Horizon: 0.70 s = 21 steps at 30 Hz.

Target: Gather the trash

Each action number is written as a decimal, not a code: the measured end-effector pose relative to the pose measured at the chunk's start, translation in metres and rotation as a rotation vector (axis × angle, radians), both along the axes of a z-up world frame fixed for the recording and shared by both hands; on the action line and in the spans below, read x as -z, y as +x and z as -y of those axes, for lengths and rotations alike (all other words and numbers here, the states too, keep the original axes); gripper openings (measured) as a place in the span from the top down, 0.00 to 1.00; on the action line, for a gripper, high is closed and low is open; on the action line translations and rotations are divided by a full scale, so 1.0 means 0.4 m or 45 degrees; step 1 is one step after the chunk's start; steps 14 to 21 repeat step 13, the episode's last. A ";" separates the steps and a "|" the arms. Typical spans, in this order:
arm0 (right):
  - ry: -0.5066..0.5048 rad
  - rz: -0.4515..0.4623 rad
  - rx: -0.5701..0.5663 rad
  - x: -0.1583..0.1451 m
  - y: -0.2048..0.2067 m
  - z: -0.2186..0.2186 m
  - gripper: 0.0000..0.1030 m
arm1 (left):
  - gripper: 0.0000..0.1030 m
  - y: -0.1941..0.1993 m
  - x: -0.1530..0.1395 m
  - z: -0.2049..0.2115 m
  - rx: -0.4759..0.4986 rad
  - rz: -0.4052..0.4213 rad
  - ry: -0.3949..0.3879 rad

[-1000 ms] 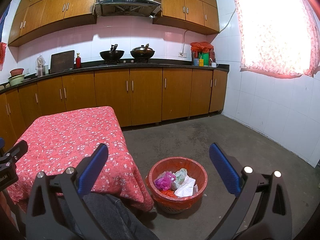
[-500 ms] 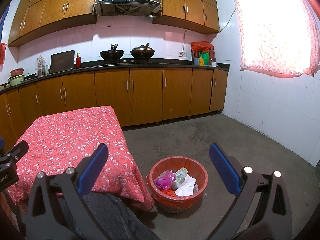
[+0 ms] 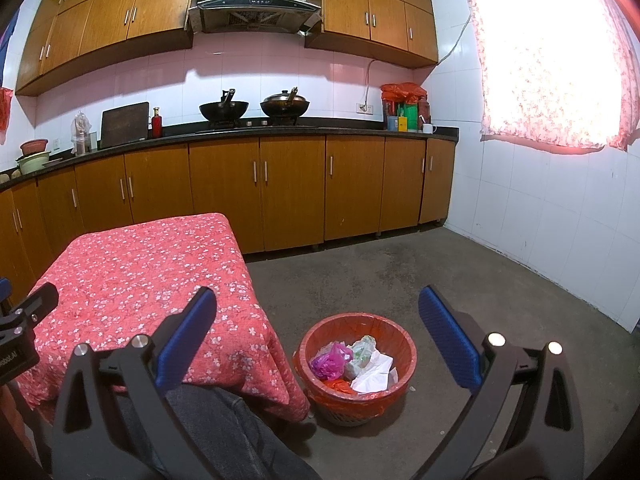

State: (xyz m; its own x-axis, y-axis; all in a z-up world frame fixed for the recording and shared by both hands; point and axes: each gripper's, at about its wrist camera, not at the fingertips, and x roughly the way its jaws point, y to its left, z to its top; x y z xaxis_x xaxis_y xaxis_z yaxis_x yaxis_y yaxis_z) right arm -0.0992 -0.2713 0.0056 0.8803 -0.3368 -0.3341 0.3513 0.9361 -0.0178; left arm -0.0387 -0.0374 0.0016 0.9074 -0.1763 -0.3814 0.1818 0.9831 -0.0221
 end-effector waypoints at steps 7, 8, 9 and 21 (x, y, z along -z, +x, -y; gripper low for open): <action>0.005 -0.002 -0.003 0.004 0.002 -0.004 0.04 | 0.02 -0.005 -0.001 -0.004 0.005 0.011 -0.003; 0.006 -0.002 -0.004 0.005 0.001 -0.006 0.04 | 0.02 -0.007 -0.001 -0.004 0.007 0.013 -0.004; 0.007 -0.002 -0.004 0.006 0.001 -0.010 0.04 | 0.02 -0.007 0.000 -0.007 0.009 0.014 -0.005; 0.009 -0.002 -0.005 0.009 0.001 -0.020 0.04 | 0.02 -0.009 -0.002 -0.009 0.013 0.012 -0.007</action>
